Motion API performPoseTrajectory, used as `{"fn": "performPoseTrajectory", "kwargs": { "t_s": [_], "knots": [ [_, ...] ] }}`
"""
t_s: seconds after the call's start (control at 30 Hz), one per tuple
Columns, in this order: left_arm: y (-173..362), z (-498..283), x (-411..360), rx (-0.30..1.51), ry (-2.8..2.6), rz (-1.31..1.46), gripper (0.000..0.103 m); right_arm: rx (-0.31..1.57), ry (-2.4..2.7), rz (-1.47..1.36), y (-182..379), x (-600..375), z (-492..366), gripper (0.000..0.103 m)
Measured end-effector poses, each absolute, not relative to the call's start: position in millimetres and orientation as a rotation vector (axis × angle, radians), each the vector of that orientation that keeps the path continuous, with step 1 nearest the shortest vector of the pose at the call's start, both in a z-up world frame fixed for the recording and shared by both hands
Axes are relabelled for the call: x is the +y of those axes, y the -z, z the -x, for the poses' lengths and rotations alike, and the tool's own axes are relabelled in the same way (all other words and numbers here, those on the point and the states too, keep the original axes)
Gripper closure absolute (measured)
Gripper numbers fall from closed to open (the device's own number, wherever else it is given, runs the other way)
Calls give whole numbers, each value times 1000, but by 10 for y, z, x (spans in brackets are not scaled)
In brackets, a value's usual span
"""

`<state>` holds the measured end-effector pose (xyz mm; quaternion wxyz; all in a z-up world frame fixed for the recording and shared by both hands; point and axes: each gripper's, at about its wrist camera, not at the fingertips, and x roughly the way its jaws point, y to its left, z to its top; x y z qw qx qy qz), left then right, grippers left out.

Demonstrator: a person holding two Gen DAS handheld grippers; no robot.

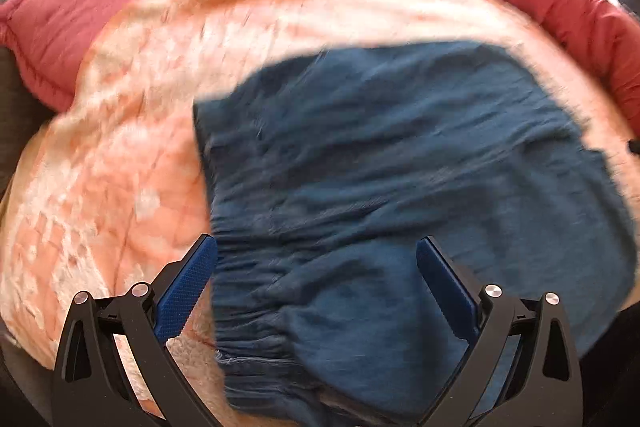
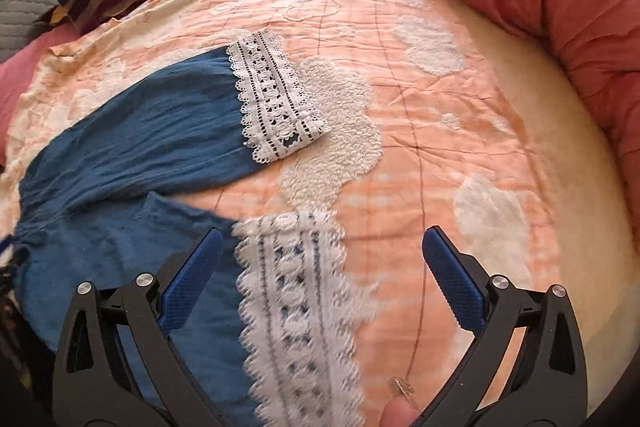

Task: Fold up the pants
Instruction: 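Grasp the white lace leg hem with the right gripper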

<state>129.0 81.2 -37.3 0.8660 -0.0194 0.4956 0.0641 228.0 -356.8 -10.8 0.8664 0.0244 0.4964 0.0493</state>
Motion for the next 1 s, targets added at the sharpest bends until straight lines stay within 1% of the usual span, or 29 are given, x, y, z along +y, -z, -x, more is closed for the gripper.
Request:
{"fn": "performPoseTrajectory", "kwargs": {
  "t_s": [0.1,0.17,0.2,0.23,0.3,0.4,0.47,0.6,0.67,0.73,0.8,0.87,0.93,1.0],
  "knots": [
    [447,-1281,896,1057,-122,96,4,1042,-135,-53,213,-3608,-2349,26],
    [437,-1275,892,1048,-125,90,4,1055,-154,-59,301,-3612,-2429,30],
    [443,-1276,888,1047,-127,88,4,1067,-171,-68,346,-3610,-2454,38],
    [448,-1271,875,1046,-129,83,4,1085,-189,-74,394,-3591,-2475,58],
    [450,-1259,859,1040,-133,76,4,1116,-233,-71,488,-3543,-2482,81],
    [450,-1251,848,1039,-134,74,4,1083,-217,-34,422,-3517,-2471,92],
    [449,-1254,852,1038,-135,72,4,1059,-151,-30,371,-3598,-2490,92],
    [467,-1261,846,1034,-135,72,4,1082,-130,-10,517,-3621,-2532,91],
    [466,-1259,850,1034,-134,76,4,1076,-111,40,525,-3573,-2529,87],
    [457,-1253,862,1032,-132,87,4,1071,-83,37,493,-3593,-2535,62],
    [411,-1221,898,1024,-123,114,4,1034,-58,3,394,-3670,-2489,60],
    [307,-1168,959,990,-118,145,4,990,-44,-3,257,-3689,-2455,53],
    [180,-1136,1037,950,-123,168,4,950,-72,-10,135,-3636,-2432,39],
    [87,-1137,1108,924,-135,176,4,909,-129,-5,3,-3485,-2425,34]
  ]
}}
